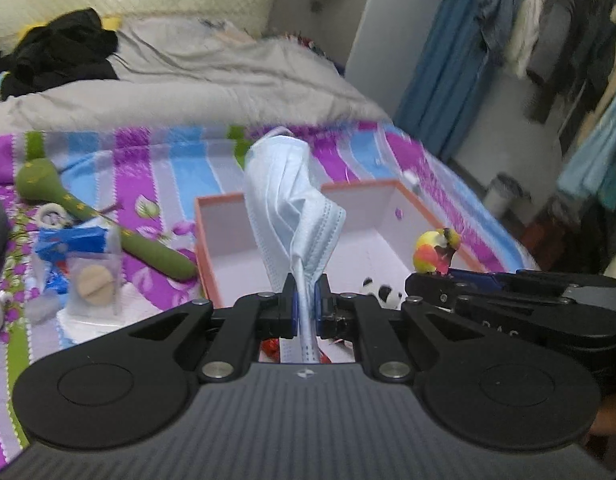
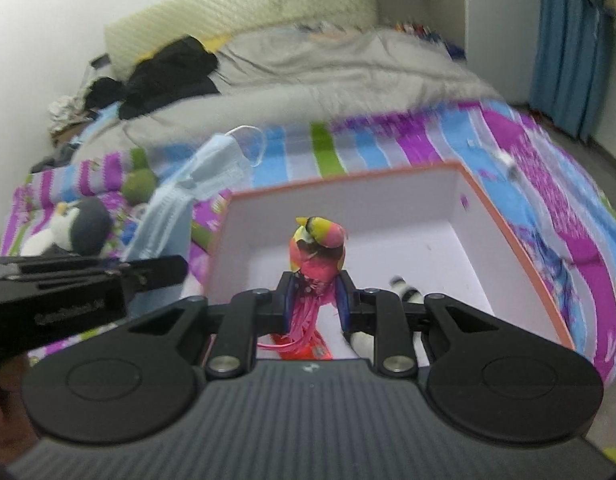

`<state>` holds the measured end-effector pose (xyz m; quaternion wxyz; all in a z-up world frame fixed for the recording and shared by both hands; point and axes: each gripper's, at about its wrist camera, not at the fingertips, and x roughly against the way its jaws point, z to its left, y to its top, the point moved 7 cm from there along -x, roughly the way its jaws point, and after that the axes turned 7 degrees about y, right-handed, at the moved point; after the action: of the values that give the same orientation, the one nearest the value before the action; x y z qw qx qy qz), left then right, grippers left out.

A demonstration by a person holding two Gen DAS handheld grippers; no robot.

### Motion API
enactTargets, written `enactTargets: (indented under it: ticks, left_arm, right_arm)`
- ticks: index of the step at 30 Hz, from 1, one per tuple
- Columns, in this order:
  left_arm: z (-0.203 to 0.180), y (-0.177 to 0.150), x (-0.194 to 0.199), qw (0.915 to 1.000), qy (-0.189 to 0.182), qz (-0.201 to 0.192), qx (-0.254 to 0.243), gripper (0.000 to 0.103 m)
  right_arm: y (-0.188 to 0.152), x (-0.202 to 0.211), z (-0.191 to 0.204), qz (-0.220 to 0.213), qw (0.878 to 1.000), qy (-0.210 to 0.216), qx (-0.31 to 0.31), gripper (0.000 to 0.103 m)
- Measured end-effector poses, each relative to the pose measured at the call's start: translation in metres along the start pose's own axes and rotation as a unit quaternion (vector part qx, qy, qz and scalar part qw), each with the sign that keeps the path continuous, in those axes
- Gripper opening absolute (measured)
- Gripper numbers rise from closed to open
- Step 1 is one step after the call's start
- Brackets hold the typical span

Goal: Organize soft objects
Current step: 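Lower the mask into the box and open the left tool while the right tool releases the yellow toy there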

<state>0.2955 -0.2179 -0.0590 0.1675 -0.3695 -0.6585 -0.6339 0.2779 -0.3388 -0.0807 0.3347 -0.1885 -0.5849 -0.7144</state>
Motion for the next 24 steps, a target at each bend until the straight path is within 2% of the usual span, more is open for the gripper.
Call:
enactTargets:
  ticks: [11, 15, 21, 22, 24]
  left_arm:
    - [-0.019, -0.009, -0.073, 0.9959, -0.022, 0.082, -0.031, 0.009]
    - [-0.023, -0.019, -0.09, 0.9935, -0.017, 0.102, -0.048, 0.009]
    - [-0.024, -0.026, -0.101, 0.9922, -0.023, 0.112, -0.048, 0.011]
    - [-0.025, -0.027, -0.102, 0.9918, -0.021, 0.116, -0.049, 0.013]
    - [-0.023, -0.028, -0.101, 0.9922, -0.012, 0.117, -0.042, 0.035]
  right_arm:
    - [-0.033, -0.046, -0.046, 0.079, 0.996, -0.015, -0.05, 0.026]
    - [-0.044, -0.058, -0.052, 0.1, 0.993, -0.007, -0.069, 0.026]
    - [-0.043, -0.065, -0.053, 0.11, 0.993, -0.018, -0.044, 0.028]
    - [-0.042, -0.065, -0.054, 0.11, 0.993, -0.017, -0.045, 0.028]
    - [-0.04, -0.064, -0.054, 0.109, 0.993, -0.013, -0.049, 0.03]
